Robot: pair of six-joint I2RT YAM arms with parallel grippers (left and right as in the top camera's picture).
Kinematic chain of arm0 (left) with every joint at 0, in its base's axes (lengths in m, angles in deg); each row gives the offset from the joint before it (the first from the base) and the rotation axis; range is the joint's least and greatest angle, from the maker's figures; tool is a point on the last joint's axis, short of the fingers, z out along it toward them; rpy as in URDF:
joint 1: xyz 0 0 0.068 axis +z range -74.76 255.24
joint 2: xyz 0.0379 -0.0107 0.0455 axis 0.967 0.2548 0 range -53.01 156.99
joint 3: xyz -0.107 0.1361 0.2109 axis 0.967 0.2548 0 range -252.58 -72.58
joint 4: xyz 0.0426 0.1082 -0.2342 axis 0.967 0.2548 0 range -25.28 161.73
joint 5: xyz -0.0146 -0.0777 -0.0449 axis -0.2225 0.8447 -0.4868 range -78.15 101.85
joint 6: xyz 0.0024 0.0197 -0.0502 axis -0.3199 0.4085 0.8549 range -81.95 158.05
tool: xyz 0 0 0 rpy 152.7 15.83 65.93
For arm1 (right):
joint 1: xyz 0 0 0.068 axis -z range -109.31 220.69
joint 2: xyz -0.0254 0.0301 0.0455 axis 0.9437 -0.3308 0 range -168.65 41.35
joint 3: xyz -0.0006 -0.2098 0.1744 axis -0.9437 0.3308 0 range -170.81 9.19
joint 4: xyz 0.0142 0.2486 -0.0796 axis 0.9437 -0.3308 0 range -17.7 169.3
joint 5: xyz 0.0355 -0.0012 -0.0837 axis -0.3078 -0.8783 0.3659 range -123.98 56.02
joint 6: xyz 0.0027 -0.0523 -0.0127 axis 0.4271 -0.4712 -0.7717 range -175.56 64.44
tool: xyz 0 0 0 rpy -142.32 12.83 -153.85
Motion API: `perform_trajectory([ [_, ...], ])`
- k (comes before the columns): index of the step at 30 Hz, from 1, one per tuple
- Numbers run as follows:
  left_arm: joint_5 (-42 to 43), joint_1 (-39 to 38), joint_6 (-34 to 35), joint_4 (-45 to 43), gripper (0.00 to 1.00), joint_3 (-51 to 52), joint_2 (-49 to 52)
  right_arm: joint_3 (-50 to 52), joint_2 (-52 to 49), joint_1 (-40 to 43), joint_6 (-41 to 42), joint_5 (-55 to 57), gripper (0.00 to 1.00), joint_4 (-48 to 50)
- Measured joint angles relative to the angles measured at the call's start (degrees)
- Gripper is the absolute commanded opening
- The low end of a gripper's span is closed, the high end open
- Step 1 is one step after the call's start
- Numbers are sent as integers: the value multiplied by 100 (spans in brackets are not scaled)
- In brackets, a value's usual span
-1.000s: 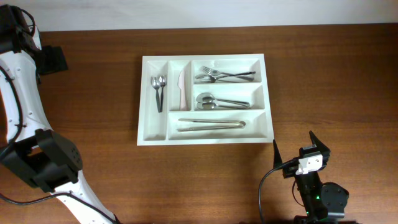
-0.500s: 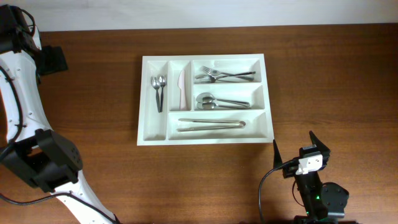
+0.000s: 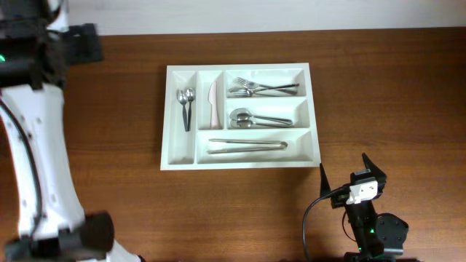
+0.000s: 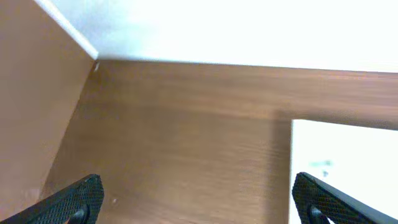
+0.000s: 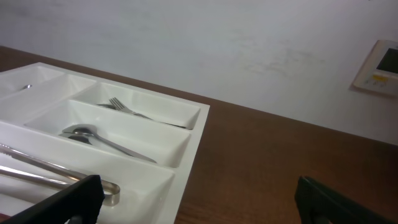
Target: Pack container
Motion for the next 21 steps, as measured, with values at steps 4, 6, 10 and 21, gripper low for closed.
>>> perform_trajectory([
  [4, -142, -619, 0, -114, 99, 660, -564, 0, 0, 0, -2, 0, 99, 0],
  [6, -225, -879, 0, -533, 99, 1220, -839, 0, 0, 0, -2, 0, 98, 0],
  [10, -295, -1248, 46, -2065, 99, 2673, -1609, 0, 0, 0, -4, 0, 99, 2],
  [21, -382, -1325, 398, -4819, 99, 6988, -5313, 0, 4, 0, 0, 2, 99, 0],
])
